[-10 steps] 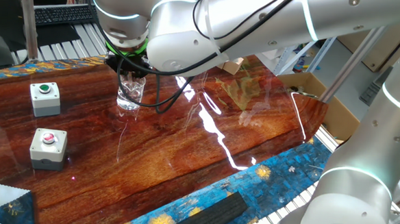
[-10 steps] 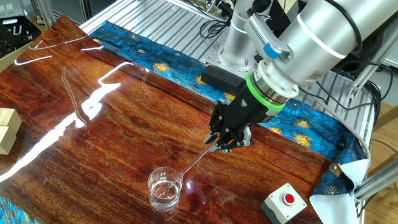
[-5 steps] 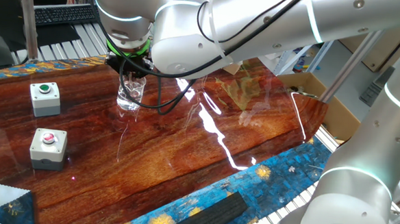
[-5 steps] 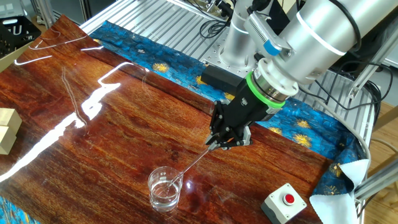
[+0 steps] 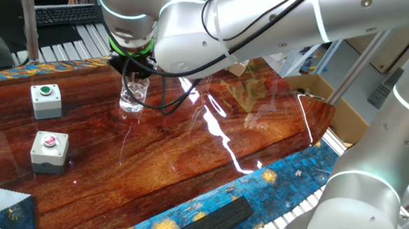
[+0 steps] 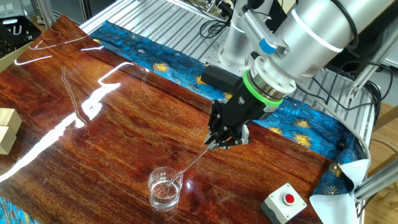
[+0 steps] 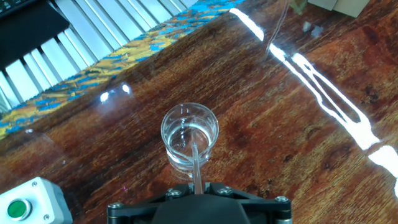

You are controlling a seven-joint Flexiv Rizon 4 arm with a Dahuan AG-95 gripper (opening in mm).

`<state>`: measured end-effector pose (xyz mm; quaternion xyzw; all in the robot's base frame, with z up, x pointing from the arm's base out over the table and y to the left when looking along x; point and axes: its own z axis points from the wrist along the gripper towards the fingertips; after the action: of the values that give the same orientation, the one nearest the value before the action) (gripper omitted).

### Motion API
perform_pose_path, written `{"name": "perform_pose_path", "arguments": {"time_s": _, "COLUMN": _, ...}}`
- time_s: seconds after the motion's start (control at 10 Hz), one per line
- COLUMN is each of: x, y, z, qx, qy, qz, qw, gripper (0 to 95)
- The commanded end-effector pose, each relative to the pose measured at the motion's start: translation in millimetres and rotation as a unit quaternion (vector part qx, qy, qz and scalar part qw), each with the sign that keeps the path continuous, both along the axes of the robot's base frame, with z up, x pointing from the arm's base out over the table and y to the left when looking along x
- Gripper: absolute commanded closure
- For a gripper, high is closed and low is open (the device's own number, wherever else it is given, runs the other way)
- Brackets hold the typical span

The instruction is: Stir the beaker with a glass rod

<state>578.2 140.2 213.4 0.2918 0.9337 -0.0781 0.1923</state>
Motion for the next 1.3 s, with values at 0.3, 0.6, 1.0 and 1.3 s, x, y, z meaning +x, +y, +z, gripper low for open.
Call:
{"name": "perform_pose_path", "arguments": {"time_s": 0.3, "x": 4.8, "y": -5.8, "z": 7.9, "qx": 0.028, "qy": 0.028, "qz": 0.011, "qw": 0.9992, "gripper": 95.0}}
{"name": "perform_pose_path", "arguments": {"time_s": 0.6, "x": 5.8, "y": -11.4, "z": 15.5, "qx": 0.049, "qy": 0.059, "qz": 0.015, "qw": 0.9969, "gripper": 95.0}}
{"name": "perform_pose_path", "arguments": {"time_s": 1.0, "x": 10.6, "y": -18.8, "z": 23.9, "qx": 0.076, "qy": 0.097, "qz": 0.020, "qw": 0.9922, "gripper": 95.0}}
{"name": "perform_pose_path", "arguments": {"time_s": 1.3, "x": 16.1, "y": -25.3, "z": 30.6, "qx": 0.093, "qy": 0.127, "qz": 0.025, "qw": 0.9873, "gripper": 95.0}}
